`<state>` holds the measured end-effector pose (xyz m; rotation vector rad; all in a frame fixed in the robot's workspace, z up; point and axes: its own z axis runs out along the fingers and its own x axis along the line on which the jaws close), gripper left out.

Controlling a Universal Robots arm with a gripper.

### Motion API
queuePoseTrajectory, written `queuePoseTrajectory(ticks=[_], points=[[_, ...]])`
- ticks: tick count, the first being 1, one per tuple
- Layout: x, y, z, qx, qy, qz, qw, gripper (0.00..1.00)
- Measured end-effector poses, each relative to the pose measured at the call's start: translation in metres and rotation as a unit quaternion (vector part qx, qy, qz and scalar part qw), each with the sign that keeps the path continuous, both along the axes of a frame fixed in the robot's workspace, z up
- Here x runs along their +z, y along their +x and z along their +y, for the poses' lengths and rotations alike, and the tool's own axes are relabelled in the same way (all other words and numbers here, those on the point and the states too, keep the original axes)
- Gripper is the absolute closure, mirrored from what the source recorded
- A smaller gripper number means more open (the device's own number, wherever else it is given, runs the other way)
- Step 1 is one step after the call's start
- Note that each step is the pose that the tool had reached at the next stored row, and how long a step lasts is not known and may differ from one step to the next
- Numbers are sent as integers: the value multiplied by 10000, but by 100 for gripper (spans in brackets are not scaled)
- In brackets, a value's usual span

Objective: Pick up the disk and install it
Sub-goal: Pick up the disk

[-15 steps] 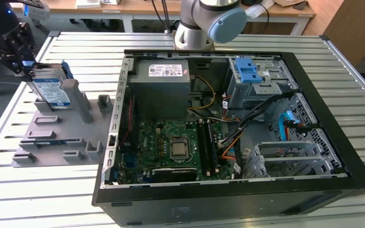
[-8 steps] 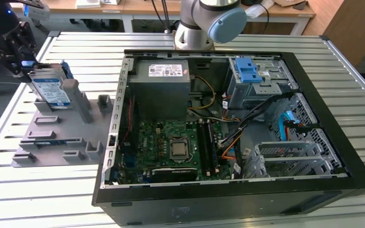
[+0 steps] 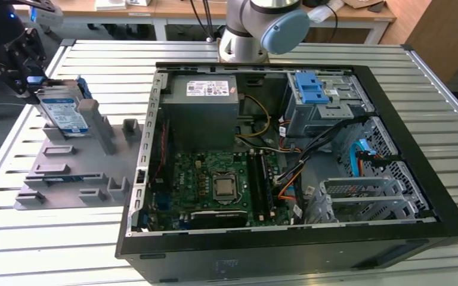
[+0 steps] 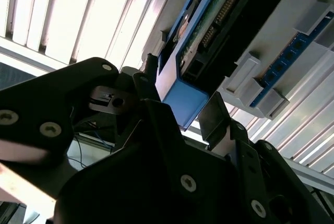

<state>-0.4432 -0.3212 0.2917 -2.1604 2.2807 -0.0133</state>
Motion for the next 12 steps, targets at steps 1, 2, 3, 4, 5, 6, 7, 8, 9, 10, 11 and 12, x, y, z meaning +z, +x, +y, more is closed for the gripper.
queuePoseTrajectory(ticks=[1, 2, 3, 4, 5, 6, 7, 8, 9, 10, 11, 12], points=[[-3, 0, 0, 0, 0, 0, 10000, 42], [-5, 0, 0, 0, 0, 0, 10000, 42], [-7, 0, 0, 0, 0, 0, 10000, 44], [-9, 0, 0, 0, 0, 0, 10000, 51], [-10, 0, 0, 0, 0, 0, 10000, 51], [-10, 0, 0, 0, 0, 0, 10000, 51], [-11, 0, 0, 0, 0, 0, 10000, 51], [-11, 0, 0, 0, 0, 0, 10000, 51], [-13, 0, 0, 0, -1, 0, 10000, 51], [-15, 0, 0, 0, -3, -1, 10000, 51], [-19, 1, 0, 0, -5, -1, 10000, 51], [-20, 0, 0, 0, -7, 0, 10000, 51]])
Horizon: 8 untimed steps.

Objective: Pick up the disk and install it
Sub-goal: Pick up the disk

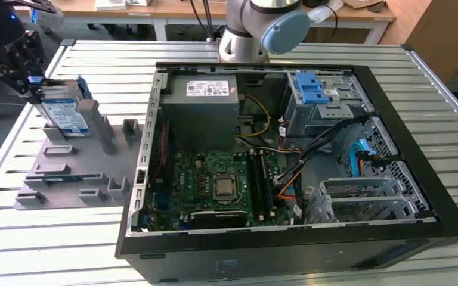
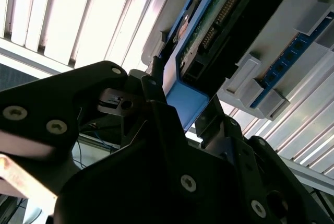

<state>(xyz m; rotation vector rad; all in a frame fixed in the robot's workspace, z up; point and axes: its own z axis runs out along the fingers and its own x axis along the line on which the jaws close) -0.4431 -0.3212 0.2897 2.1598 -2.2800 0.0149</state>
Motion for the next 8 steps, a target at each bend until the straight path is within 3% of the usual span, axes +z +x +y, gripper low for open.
queuePoseTrajectory(ticks=[8], points=[[-4, 0, 0, 0, -1, 0, 10000, 51]])
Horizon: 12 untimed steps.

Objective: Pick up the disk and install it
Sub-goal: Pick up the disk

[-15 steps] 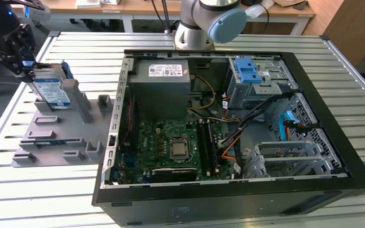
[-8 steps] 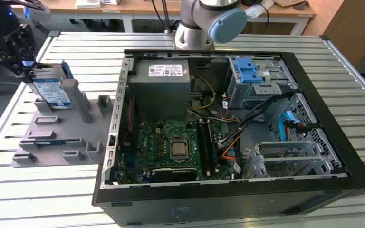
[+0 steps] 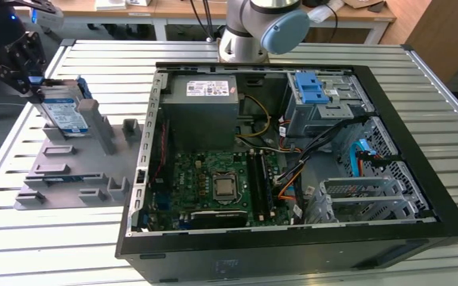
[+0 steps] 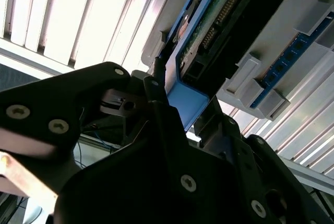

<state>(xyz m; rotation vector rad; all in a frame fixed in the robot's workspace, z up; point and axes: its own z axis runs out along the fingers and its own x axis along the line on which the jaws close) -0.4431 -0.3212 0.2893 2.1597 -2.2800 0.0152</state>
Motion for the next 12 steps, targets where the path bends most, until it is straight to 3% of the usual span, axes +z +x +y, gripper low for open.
queuePoseTrajectory(ticks=[2, 3, 12], points=[[0, 0, 0, 0, 0, 0, 10000, 52], [-1, 0, 0, 0, 0, 0, 10000, 59], [-1, 0, 0, 0, -1, 0, 10000, 63]])
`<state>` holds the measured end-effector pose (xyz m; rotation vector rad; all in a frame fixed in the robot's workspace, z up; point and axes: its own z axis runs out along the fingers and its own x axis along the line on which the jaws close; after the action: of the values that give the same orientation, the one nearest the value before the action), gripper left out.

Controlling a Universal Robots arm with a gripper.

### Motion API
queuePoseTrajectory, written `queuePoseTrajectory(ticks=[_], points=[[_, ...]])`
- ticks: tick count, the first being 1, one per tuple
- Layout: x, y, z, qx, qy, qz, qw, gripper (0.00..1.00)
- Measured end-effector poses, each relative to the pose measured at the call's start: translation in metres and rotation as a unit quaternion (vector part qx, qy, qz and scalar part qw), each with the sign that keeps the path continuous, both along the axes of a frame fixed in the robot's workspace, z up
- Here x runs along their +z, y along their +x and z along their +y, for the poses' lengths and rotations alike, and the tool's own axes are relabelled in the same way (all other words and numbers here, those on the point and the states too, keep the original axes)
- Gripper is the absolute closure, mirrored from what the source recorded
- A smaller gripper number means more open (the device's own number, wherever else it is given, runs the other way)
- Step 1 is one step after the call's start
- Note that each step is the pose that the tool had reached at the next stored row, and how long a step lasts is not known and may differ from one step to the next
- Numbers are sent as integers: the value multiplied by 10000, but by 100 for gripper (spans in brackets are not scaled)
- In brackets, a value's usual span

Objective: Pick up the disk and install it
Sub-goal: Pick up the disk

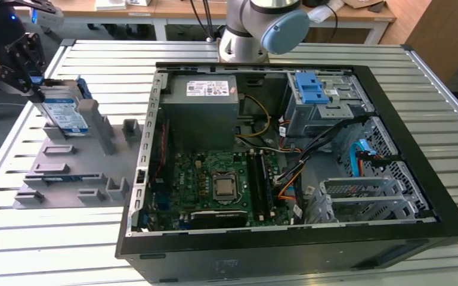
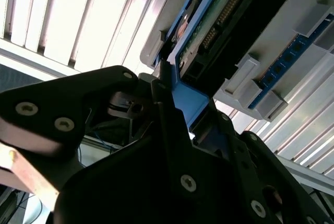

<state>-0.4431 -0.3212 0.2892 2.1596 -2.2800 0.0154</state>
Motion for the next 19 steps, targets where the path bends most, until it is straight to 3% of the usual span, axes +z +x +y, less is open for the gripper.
queuePoseTrajectory(ticks=[16, 18, 19], points=[[0, -1, -4, 98, 0, 0, 10000, 63], [0, -1, -4, 98, 0, 0, 10000, 62], [0, -1, -4, 98, 0, 0, 10000, 56]])
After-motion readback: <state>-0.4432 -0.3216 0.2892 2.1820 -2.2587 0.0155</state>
